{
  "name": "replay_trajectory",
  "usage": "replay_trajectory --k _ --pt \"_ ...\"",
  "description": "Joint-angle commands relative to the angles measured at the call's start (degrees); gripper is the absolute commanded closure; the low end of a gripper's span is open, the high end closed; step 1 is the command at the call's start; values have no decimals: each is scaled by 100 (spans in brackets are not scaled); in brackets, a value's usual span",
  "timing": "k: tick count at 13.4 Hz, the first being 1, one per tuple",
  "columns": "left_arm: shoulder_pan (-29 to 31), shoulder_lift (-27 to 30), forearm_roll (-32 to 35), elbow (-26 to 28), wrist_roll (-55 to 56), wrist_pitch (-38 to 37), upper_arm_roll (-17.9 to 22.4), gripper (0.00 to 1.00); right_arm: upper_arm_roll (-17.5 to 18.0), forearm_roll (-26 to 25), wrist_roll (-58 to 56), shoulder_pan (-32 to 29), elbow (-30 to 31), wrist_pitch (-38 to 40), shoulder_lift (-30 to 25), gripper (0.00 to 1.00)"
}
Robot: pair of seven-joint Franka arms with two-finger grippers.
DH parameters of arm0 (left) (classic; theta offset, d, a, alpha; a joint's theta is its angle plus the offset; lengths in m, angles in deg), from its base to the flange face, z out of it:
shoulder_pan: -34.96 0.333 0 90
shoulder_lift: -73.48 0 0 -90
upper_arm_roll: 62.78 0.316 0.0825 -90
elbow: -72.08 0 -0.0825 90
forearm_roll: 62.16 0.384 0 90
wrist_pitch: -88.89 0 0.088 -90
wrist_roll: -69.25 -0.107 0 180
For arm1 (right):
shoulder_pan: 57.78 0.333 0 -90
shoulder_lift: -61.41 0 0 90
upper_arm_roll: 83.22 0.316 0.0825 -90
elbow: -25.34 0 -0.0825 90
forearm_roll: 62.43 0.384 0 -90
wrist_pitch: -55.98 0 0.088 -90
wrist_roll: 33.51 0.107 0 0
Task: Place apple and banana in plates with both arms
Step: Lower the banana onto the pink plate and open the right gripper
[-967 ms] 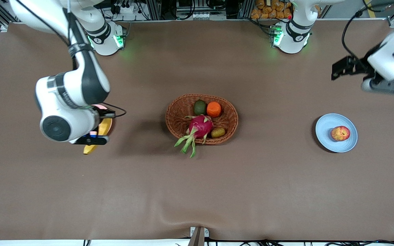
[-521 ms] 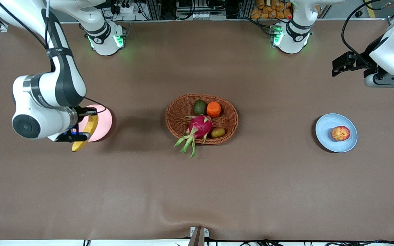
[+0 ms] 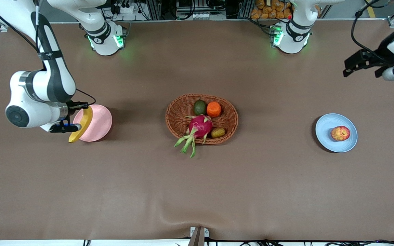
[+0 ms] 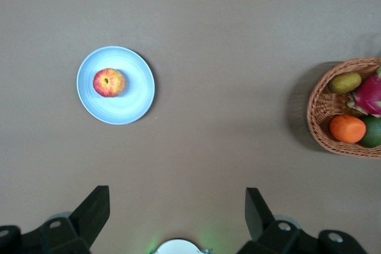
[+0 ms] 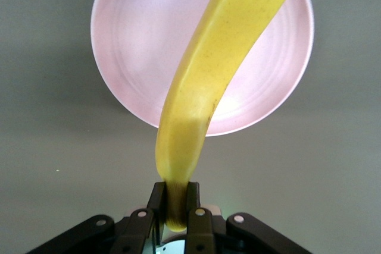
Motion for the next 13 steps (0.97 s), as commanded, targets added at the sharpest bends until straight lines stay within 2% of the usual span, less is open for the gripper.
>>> replay_trajectory --k 1,9,11,12,13 --pt "4 56 14 75 -195 104 87 0 101 -55 -49 -43 871 -688 -507 100" --pt "74 48 50 57 -99 7 8 0 110 -55 -49 19 907 -874 -305 100" --pt "65 48 50 57 -99 7 8 0 119 -46 -49 62 899 -901 -235 96" --pt "57 39 50 57 -99 7 8 0 119 -46 -49 106 881 -901 -217 82" --pt "57 39 50 57 -99 7 8 0 119 -46 -49 115 864 -892 -191 28"
